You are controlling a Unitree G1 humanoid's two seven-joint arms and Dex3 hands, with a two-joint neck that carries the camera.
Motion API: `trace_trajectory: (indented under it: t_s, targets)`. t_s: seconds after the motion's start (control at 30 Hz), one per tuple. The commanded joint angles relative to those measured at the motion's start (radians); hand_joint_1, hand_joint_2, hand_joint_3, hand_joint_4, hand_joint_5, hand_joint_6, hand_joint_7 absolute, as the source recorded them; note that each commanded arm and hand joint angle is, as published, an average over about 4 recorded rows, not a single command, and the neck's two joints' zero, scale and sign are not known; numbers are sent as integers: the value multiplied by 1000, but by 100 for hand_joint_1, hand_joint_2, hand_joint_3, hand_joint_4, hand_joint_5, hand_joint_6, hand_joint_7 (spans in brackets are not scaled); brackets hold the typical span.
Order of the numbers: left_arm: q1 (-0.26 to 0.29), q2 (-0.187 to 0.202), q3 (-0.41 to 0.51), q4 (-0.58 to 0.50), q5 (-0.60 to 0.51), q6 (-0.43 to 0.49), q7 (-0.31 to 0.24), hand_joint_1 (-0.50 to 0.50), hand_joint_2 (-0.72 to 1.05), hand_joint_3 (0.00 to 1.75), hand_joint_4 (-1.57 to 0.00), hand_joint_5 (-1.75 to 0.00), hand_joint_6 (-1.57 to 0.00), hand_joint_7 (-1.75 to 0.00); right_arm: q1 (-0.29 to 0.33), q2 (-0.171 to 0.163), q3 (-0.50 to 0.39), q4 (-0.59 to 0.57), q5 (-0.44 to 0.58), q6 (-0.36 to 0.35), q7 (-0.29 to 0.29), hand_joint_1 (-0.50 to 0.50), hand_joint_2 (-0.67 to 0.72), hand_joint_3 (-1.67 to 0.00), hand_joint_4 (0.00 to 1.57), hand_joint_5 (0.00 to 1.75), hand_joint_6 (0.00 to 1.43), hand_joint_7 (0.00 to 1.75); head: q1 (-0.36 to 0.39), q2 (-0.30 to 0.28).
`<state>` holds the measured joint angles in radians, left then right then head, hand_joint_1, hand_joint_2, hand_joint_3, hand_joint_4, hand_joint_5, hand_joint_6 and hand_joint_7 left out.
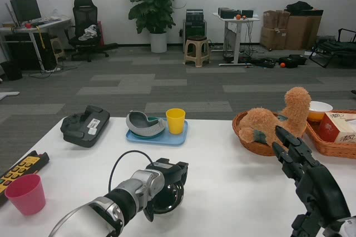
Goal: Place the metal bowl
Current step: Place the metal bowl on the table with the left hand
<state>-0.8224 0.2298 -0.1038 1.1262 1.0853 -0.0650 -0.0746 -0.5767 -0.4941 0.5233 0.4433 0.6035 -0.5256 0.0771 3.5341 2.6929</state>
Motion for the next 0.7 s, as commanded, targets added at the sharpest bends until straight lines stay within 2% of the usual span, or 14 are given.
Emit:
trace_trajectory:
  t_s: [0.03, 0.23, 0.33, 0.4, 0.5, 0.53, 0.57, 0.6, 0.7]
  targets:
    - [-17, -15, -21, 37, 4, -25, 9, -50, 78, 175, 0, -175, 0, -168, 17, -3, -7, -2, 8, -11, -3, -25, 66, 0, 0, 0, 0, 14, -7, -2]
    - [-18, -28, -58, 71, -7, -38, 20, -50, 78, 175, 0, -175, 0, -161, 26, -1, -9, -2, 9, -14, -3, -25, 66, 0, 0, 0, 0, 14, -18, -2]
    - [-16, -32, -61, 73, -8, -44, 22, -50, 78, 175, 0, -159, 0, -155, 30, -1, -9, -2, 9, -14, -3, -25, 66, 0, 0, 0, 0, 14, -18, -5]
    - [-14, -34, -61, 73, -12, -48, 24, -50, 87, 175, 0, -144, 0, -143, 31, -1, -9, -2, 9, -14, -3, -25, 66, 0, 0, 0, 0, 14, -18, -9]
    - [-10, -35, -60, 73, -15, -52, 25, -50, 96, 175, 0, -105, 0, -106, 32, -1, -9, -2, 9, -14, -3, -25, 66, 0, 0, 0, 0, 14, -17, -11]
    - [-9, -35, -60, 73, -15, -54, 25, -50, 98, 172, 0, -87, 0, -96, 32, -1, -9, -2, 9, -14, -3, -25, 66, 0, 0, 0, 0, 14, -17, -12]
    - [-8, -35, -63, 71, -15, -56, 25, -50, 100, 170, 0, -77, 0, -91, 33, -1, -9, -2, 9, -14, -3, -25, 66, 0, 0, 0, 0, 14, -17, -14]
    - [-7, -33, -71, 67, -13, -58, 25, -50, 103, 164, 0, -64, 0, -84, 33, -1, -9, -2, 9, -14, -3, -25, 66, 0, 0, 0, 0, 14, -16, -16]
    - [-7, -28, -99, 58, -2, -59, 22, -50, 105, 140, 0, -46, 0, -70, 36, -1, -9, -2, 9, -14, -3, -25, 66, 0, 0, 0, 0, 14, -18, -19]
